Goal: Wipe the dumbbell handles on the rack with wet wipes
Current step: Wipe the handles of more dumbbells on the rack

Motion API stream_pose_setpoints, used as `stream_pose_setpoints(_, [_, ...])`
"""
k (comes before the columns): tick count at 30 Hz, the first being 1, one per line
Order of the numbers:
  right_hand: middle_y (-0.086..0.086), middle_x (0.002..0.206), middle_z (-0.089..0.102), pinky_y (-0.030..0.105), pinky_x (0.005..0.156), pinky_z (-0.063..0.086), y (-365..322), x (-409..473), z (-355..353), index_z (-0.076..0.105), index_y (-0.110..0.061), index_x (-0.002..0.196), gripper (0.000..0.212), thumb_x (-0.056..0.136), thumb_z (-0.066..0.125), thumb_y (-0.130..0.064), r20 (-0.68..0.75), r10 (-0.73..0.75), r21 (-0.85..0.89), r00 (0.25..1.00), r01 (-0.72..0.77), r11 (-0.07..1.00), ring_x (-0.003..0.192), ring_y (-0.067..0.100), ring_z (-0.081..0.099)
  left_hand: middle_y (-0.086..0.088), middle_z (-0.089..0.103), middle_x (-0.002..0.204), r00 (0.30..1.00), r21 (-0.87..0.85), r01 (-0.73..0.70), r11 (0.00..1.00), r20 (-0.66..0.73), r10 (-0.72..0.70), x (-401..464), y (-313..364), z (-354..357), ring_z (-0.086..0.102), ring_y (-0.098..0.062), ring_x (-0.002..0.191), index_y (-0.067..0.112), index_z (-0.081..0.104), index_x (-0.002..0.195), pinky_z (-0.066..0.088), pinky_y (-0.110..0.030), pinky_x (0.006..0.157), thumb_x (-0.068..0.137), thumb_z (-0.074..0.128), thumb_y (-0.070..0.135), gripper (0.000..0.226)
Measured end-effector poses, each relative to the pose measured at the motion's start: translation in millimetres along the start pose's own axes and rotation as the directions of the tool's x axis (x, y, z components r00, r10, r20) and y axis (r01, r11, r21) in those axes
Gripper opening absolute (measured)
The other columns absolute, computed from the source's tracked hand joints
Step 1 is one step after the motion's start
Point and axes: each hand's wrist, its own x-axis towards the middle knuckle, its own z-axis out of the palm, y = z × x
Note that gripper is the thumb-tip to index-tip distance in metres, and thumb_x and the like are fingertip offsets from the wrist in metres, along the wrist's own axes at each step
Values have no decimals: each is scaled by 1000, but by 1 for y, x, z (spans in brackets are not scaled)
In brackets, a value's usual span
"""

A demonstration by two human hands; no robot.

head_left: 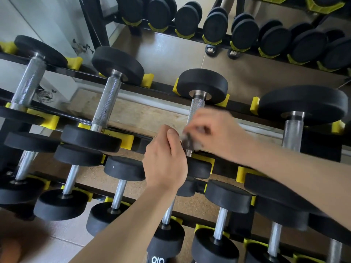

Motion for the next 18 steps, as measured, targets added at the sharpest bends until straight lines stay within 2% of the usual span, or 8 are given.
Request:
stream_pose_setpoints(2, [-3, 89, 57, 8, 70, 38, 3, 18, -12, 76, -14, 95, 10, 94, 66, -12, -253, 42, -19, 966, -48, 999, 74, 2, 51, 5, 62, 72, 1000, -4, 5, 1000, -2, -5, 0, -1, 1, 59, -16, 70, 22, 55, 83, 51, -49, 65, 100, 27, 33, 35])
stream_pose_setpoints(4, [2, 92, 57, 8, 71, 36, 2, 24, -8, 75, -10, 95, 10, 92, 65, -8, -305, 15, -88, 952, -44, 995, 74, 5, 49, 6, 63, 72, 1000, 0, 1, 1000, -7, -1, 0, -1, 1, 59, -15, 70, 23, 55, 83, 51, -49, 65, 100, 26, 34, 35])
stream_pose_setpoints(7, [0, 98, 59, 17, 74, 42, 2, 9, 11, 76, -11, 97, 12, 93, 65, -9, -152, 43, -78, 987, -56, 995, 86, 8, 54, 5, 63, 71, 1000, -6, -14, 1000, 1, 14, -1, -1, 0, 60, -15, 69, 23, 55, 84, 51, -51, 64, 101, 27, 33, 35])
stream_pose_setpoints(11, [-8, 93, 59, 11, 72, 40, -2, -9, 12, 77, -18, 97, 13, 92, 66, -14, 23, 37, 1, 999, -37, 999, 79, 1, 52, 5, 61, 71, 1000, 9, -3, 1000, 6, 3, -1, 1, -1, 58, -14, 70, 23, 54, 83, 50, -49, 66, 101, 27, 34, 35])
stream_pose_setpoints(14, [-3, 91, 66, 30, 78, 49, -8, -12, 5, 78, -22, 94, 24, 90, 55, -29, 241, -19, 4, 970, 19, 1000, 85, 11, 60, 5, 59, 70, 1000, 12, 3, 1000, 2, -3, -1, 1, -1, 55, -11, 70, 22, 54, 82, 49, -47, 67, 99, 26, 34, 35])
stream_pose_setpoints(15, [-3, 91, 66, 32, 78, 50, -7, -7, 0, 78, -22, 94, 25, 90, 55, -30, 222, -4, -5, 975, 5, 1000, 84, 11, 60, 5, 59, 69, 1000, 14, 4, 1000, 0, -4, -1, 1, -1, 55, -11, 69, 22, 54, 82, 49, -47, 66, 100, 27, 32, 34])
stream_pose_setpoints(16, [-3, 90, 65, 29, 76, 49, -5, 0, -5, 78, -21, 95, 20, 92, 59, -26, 126, 30, 0, 992, -30, 1000, 80, 8, 58, 5, 59, 69, 1000, 14, 3, 1000, -2, -2, -1, 1, -1, 55, -12, 69, 22, 54, 82, 50, -47, 66, 101, 27, 32, 34])
stream_pose_setpoints(18, [-2, 90, 61, 18, 72, 45, 0, 14, -17, 76, -16, 95, 12, 94, 64, -16, -187, 73, -17, 980, -77, 997, 76, 7, 53, 5, 61, 70, 1000, 11, -1, 1000, -1, 1, 0, 1, 0, 57, -16, 68, 22, 54, 82, 50, -48, 64, 101, 27, 32, 34])
